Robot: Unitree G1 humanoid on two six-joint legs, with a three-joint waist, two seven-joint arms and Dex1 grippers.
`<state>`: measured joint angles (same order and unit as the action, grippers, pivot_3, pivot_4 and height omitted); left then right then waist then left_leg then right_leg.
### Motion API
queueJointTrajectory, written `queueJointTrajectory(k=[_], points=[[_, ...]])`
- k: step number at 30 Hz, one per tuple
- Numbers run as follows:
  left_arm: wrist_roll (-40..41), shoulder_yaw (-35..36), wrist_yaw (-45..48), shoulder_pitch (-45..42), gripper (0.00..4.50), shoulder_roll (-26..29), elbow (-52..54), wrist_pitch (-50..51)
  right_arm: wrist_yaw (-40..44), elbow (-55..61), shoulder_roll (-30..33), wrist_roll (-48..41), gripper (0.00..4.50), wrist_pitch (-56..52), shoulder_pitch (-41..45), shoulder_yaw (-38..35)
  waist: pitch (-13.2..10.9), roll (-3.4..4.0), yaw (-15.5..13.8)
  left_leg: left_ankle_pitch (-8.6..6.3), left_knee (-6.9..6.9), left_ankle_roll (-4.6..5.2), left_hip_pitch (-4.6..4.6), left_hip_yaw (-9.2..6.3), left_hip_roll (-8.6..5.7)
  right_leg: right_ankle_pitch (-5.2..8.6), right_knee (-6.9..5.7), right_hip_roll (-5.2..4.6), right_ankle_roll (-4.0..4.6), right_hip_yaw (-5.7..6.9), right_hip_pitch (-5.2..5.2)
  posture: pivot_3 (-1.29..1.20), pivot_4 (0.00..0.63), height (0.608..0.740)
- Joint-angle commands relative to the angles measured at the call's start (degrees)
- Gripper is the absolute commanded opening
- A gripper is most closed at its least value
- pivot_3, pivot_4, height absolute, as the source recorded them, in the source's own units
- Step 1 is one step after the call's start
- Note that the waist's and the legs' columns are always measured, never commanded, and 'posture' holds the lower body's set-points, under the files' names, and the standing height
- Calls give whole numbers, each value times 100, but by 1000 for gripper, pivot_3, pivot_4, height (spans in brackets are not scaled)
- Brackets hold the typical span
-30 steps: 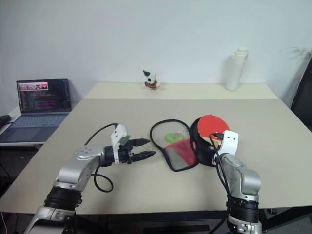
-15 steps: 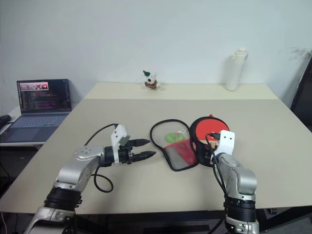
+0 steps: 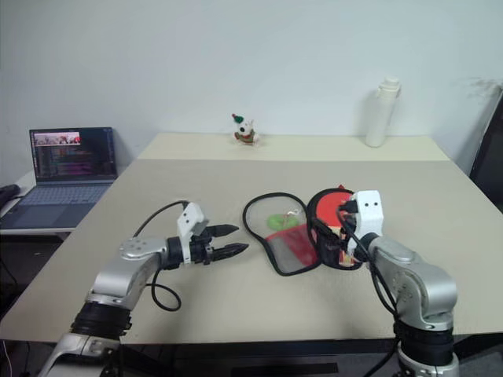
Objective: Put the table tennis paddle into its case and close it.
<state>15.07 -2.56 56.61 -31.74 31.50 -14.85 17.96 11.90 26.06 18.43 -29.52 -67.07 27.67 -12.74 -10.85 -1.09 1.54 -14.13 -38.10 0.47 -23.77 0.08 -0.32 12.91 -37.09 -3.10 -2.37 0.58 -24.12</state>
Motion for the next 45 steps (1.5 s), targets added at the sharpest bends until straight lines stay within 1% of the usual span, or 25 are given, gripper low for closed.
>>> queueJointTrajectory(k=[1,3,6,9,10,13,14,20,26,30,34,39,42,45], points=[[-402,-137,-195,-255,3330,-36,-591,-427,820,564,474,-862,4489,-190,85,-341,0,0,-3,0,0,0,0,0,-1,0,0,0,0,0,0,0,150,740],[-517,-203,-211,-416,3330,-117,-942,-565,1246,730,826,-1309,4489,-323,20,-473,0,0,-7,0,0,0,-1,-1,0,0,3,0,0,2,0,0,150,740],[-654,-280,-153,-752,2734,-243,-1476,-764,1667,850,1378,-1658,4500,-342,-122,-590,3,-5,-18,0,0,1,-3,-2,-2,0,6,-1,0,3,3,0,150,740],[-813,-359,-163,-1073,1647,-381,-2005,-992,1800,844,1689,-1844,4500,-283,-153,-668,4,-7,-37,0,-3,1,-3,0,-3,0,7,-2,-1,2,5,0,150,740],[-875,-388,-191,-1195,1356,-460,-2211,-1078,1831,838,1771,-1900,4500,-258,-155,-705,4,-7,-51,0,-4,1,-3,0,-3,0,6,-3,-1,1,5,0,150,740],[-1058,-471,-259,-1510,225,-706,-2821,-1352,1938,890,1991,-2075,4500,-209,-244,-782,4,-8,-75,0,-8,1,-3,1,-3,0,4,-2,-2,1,5,0,150,740],[-1103,-477,-266,-1592,23,-772,-2996,-1428,1978,917,2057,-2149,4500,-205,-294,-803,4,-8,-86,0,-8,1,-3,2,-3,0,4,-2,-2,1,6,0,150,740],[-1380,-557,-354,-2058,23,-1199,-4025,-1823,2129,974,2481,-2246,4500,-34,-679,-856,5,-10,-132,-1,-8,2,-5,1,-4,-1,4,-2,-2,2,5,0,150,740],[-1436,-484,-338,-2750,23,-1611,-4550,-2162,2065,958,2641,-2259,4500,104,-875,-1007,3,-13,-174,-1,-33,2,-14,-1,-4,-2,3,-2,-8,4,10,0,150,740],[-1311,-353,-252,-3455,23,-1952,-4668,-2247,2063,947,2846,-2240,4500,132,-1142,-1319,-1,-21,-201,-1,-44,3,-28,-2,-6,-7,8,-2,-14,3,7,0,150,740],[-1290,-249,-320,-4225,23,-2491,-4995,-2325,2120,908,3131,-2237,4500,141,-1500,-1803,-1,-20,-246,-5,-54,8,-36,-1,-9,-8,11,-3,-16,4,6,0,150,740],[-1457,-152,-1040,-4979,23,-3208,-5655,-2508,2031,941,3304,-2228,4500,128,-1769,-2126,-1,-21,-253,-8,-62,14,-35,3,-8,0,10,-2,-32,0,7,0,150,740],[-1524,-72,-1682,-5205,23,-3504,-5913,-2511,1908,966,3290,-2194,4500,139,-1819,-2152,-1,-21,-217,-8,-62,14,-31,4,-4,6,7,2,-43,-3,6,0,150,740],[-1581,8,-2094,-5299,23,-3653,-6028,-2549,1681,949,3177,-2197,4500,95,-1809,-2147,-2,-21,-194,-8,-62,14,-30,4,-3,7,4,3,-44,-3,6,0,150,740]])
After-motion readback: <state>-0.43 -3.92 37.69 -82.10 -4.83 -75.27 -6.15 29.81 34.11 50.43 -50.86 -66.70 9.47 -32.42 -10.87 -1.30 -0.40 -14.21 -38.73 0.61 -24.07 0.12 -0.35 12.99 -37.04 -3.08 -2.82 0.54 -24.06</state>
